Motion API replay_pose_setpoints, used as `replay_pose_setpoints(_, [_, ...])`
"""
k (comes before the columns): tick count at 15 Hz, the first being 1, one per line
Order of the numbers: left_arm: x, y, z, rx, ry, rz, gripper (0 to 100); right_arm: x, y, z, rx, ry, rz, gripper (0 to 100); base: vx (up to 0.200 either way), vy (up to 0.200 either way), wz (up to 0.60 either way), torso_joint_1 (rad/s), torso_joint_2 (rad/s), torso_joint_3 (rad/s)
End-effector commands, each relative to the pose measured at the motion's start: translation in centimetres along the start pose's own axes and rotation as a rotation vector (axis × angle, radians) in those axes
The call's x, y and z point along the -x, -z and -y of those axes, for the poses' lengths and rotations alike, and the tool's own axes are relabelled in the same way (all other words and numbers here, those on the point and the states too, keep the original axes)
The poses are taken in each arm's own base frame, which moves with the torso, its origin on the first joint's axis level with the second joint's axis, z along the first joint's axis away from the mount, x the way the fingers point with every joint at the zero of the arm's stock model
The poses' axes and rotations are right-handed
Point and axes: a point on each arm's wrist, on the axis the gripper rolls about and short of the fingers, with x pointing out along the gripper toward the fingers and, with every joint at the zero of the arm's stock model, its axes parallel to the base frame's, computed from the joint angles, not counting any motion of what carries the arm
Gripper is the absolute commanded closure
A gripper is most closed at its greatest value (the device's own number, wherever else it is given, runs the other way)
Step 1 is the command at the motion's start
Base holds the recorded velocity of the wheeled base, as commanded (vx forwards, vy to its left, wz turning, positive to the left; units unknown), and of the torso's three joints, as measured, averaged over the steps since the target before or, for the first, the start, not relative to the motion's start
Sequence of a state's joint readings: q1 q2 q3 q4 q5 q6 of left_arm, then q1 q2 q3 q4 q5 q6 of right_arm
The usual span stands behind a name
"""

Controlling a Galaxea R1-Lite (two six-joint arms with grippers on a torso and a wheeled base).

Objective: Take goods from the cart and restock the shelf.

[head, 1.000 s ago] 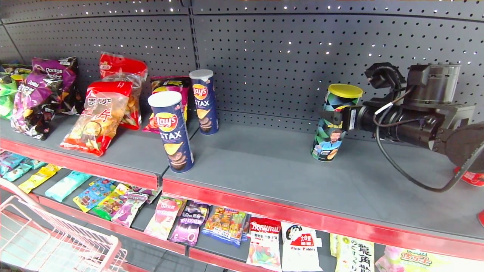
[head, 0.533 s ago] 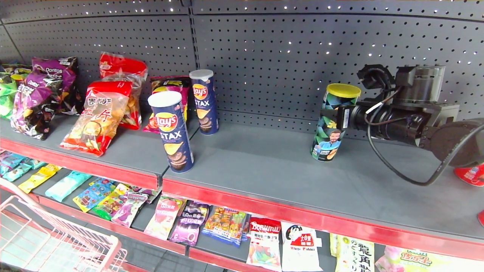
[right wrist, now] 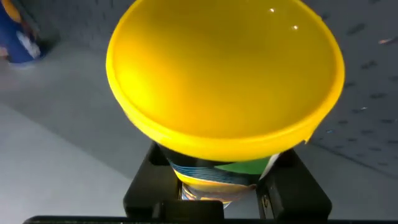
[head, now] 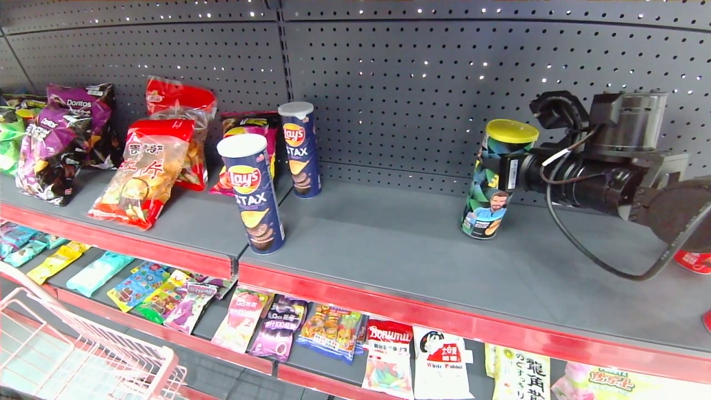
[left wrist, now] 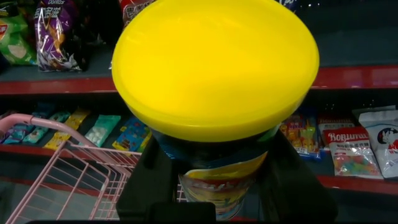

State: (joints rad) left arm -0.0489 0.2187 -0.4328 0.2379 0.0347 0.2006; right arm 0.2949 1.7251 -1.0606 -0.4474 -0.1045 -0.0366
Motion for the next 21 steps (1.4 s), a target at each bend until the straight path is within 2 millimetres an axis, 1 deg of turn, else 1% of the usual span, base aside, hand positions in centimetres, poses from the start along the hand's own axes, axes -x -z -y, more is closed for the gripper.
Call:
replay_pose_setpoints(1, [-0.1, 0.0, 0.0, -0.001, 0.001, -0.005, 100, 3.6, -1.4, -0.2, -0.005, 0.018, 0.063, 100, 0.0, 0.0, 0.0, 0.0, 0.0, 0.0])
replay_pose_setpoints(3, [-0.1, 0.1, 0.0, -0.001, 0.003, -0.009, 100, 5.6, -1.2, -0.5, -0.044, 0.033, 0.07, 100, 0.0, 0.0, 0.0, 0.0, 0.0, 0.0])
replay_pose_setpoints(4, [-0.2, 0.2, 0.0, -0.001, 0.004, -0.014, 100, 6.2, -0.9, -0.9, -0.057, 0.046, 0.066, 100, 0.0, 0.0, 0.0, 0.0, 0.0, 0.0])
replay_pose_setpoints(6, [-0.3, 0.2, 0.1, -0.001, 0.005, -0.02, 100, 6.9, 0.3, -2.2, -0.067, 0.15, 0.041, 100, 0.0, 0.0, 0.0, 0.0, 0.0, 0.0])
replay_pose_setpoints(7, [-0.3, 0.3, 0.1, -0.001, 0.006, -0.023, 100, 7.2, 0.3, -3.0, -0.082, 0.159, 0.043, 100, 0.0, 0.0, 0.0, 0.0, 0.0, 0.0])
replay_pose_setpoints(8, [-0.3, 0.4, 0.1, -0.001, 0.006, -0.023, 100, 8.2, 0.3, -4.3, -0.11, 0.155, 0.053, 100, 0.0, 0.0, 0.0, 0.0, 0.0, 0.0])
replay_pose_setpoints(9, [-0.3, 0.4, 0.1, -0.001, 0.006, -0.025, 100, 8.9, 0.8, -5.1, -0.1, 0.147, 0.045, 100, 0.0, 0.0, 0.0, 0.0, 0.0, 0.0])
replay_pose_setpoints(11, [-0.3, 0.3, 0.1, -0.001, 0.005, -0.02, 100, 10.0, 1.3, -6.1, -0.089, 0.122, 0.042, 100, 0.0, 0.0, 0.0, 0.0, 0.0, 0.0])
replay_pose_setpoints(12, [-0.3, 0.3, 0.1, -0.001, 0.004, -0.02, 100, 10.0, 1.4, -6.2, -0.088, 0.121, 0.04, 100, 0.0, 0.0, 0.0, 0.0, 0.0, 0.0])
replay_pose_setpoints(14, [-0.3, 0.4, 0.1, -0.001, 0.006, -0.025, 100, 11.2, 2.6, -6.6, -0.062, 0.096, 0.013, 100, 0.0, 0.0, 0.0, 0.0, 0.0, 0.0])
replay_pose_setpoints(21, [-0.2, 0.3, 0.1, -0.001, 0.005, -0.02, 100, 10.1, 3.6, -6.8, -0.04, 0.123, -0.03, 100, 0.0, 0.0, 0.0, 0.0, 0.0, 0.0])
